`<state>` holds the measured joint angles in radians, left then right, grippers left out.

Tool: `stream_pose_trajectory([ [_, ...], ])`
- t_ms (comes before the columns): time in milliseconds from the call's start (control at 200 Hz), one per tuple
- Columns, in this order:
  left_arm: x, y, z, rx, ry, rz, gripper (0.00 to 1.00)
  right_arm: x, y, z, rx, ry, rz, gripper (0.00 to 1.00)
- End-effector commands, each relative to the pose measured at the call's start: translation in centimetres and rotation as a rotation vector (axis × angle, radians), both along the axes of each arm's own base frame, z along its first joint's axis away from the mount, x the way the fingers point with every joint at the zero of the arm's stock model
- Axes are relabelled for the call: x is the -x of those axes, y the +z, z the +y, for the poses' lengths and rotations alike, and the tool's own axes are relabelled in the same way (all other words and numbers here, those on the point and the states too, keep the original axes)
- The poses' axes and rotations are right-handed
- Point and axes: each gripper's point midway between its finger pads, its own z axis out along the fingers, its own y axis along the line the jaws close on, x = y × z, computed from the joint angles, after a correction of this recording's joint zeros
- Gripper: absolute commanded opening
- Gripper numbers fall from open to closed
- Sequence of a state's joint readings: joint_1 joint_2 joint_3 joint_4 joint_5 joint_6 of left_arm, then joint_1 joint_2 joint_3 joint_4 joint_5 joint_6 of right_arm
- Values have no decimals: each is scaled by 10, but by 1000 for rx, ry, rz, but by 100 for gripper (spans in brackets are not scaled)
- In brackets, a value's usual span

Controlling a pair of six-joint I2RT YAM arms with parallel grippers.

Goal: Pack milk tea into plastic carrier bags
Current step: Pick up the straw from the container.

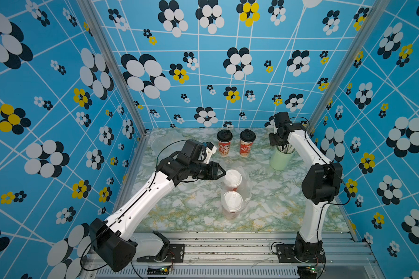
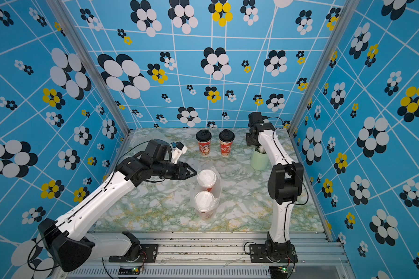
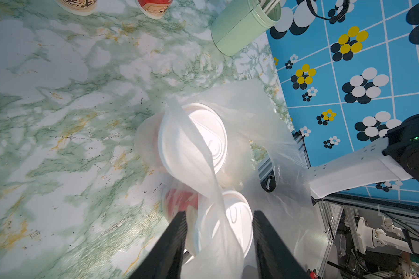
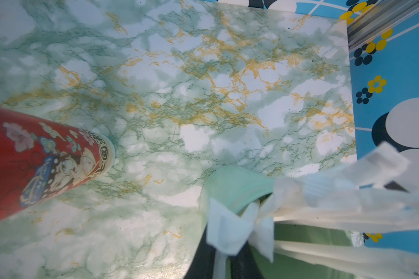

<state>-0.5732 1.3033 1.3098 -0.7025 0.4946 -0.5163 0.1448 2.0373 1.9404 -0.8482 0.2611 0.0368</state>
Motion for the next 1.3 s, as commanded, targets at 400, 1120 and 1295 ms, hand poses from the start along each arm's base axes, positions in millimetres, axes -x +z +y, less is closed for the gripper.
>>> stream_pose_trajectory([
  [400, 0, 9, 2, 32, 10, -9, 47, 38, 89, 4, -53, -26, -139, 7],
  [1120, -8, 5, 2, -36, -25, -48, 47, 200, 269, 89, -456, 178, -329, 5],
  [1295, -16, 1, 3, -81, -28, -58, 46, 229, 285, 129, -564, 309, -299, 5],
])
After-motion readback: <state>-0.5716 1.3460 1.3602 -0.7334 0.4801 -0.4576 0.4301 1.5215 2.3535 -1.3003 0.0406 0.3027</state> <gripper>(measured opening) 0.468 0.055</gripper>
